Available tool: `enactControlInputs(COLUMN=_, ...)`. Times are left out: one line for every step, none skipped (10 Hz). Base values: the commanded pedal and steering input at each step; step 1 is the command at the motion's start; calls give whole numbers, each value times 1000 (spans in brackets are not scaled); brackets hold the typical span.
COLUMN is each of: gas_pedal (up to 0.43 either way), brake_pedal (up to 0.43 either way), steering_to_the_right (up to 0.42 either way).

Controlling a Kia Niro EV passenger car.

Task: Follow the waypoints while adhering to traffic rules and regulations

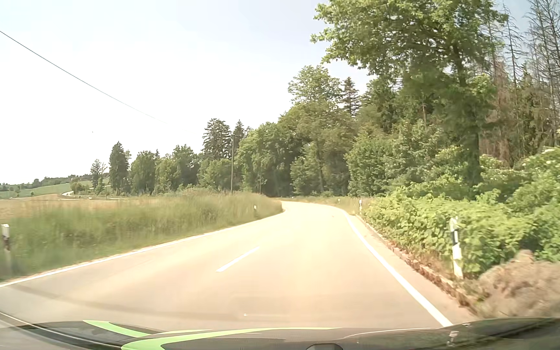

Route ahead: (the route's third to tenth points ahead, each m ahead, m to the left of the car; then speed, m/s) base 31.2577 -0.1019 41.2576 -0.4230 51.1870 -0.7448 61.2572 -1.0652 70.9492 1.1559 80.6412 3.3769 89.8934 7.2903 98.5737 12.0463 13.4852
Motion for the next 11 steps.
enactControlInputs(gas_pedal=47, brake_pedal=0, steering_to_the_right=53)
enactControlInputs(gas_pedal=130, brake_pedal=0, steering_to_the_right=51)
enactControlInputs(gas_pedal=130, brake_pedal=0, steering_to_the_right=49)
enactControlInputs(gas_pedal=130, brake_pedal=0, steering_to_the_right=43)
enactControlInputs(gas_pedal=118, brake_pedal=0, steering_to_the_right=36)
enactControlInputs(gas_pedal=118, brake_pedal=0, steering_to_the_right=31)
enactControlInputs(gas_pedal=98, brake_pedal=0, steering_to_the_right=26)
enactControlInputs(gas_pedal=59, brake_pedal=0, steering_to_the_right=22)
enactControlInputs(gas_pedal=59, brake_pedal=0, steering_to_the_right=19)
enactControlInputs(gas_pedal=59, brake_pedal=0, steering_to_the_right=17)
enactControlInputs(gas_pedal=8, brake_pedal=0, steering_to_the_right=13)
